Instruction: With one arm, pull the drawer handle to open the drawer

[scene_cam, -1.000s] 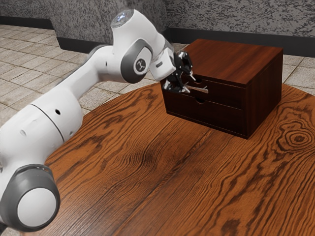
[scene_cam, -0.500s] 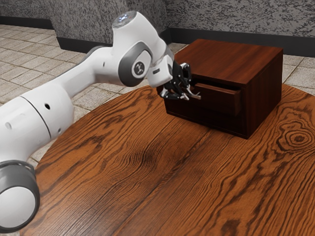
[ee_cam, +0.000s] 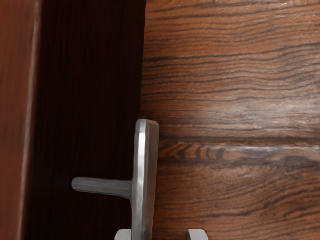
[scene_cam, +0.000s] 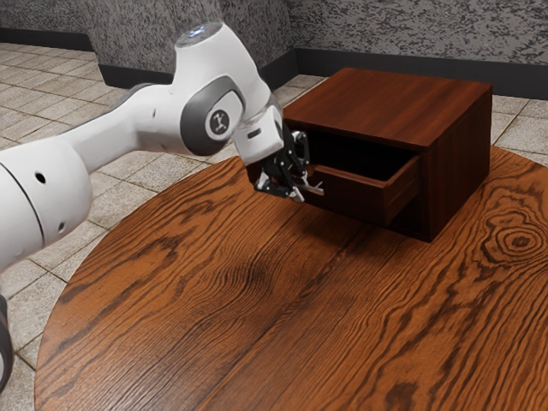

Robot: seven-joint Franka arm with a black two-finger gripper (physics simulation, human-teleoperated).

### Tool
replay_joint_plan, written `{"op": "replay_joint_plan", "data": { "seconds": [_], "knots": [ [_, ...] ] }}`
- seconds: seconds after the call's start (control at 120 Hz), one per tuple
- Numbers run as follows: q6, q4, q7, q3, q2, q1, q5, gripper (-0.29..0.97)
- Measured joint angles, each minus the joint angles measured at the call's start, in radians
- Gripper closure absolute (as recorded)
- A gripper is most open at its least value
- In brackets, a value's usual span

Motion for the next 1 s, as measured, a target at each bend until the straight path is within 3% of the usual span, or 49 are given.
{"op": "replay_joint_plan", "data": {
  "seconds": [0.167,0.4,0.65,0.75,0.833,1.0],
  "knots": [
    [-0.014,-0.125,-0.053,0.046,-0.105,-0.042,0.001,0.64],
    [-0.018,-0.273,-0.117,0.082,-0.242,-0.080,0.069,0.65],
    [-0.022,-0.319,-0.164,0.098,-0.274,-0.070,0.081,0.62],
    [-0.078,-0.300,-0.194,0.094,-0.349,-0.067,0.077,0.44],
    [-0.222,-0.141,-0.259,0.091,-0.393,-0.070,0.080,0.29],
    [-0.418,-0.036,-0.377,0.121,-0.409,-0.092,0.079,0.13]
  ]
}}
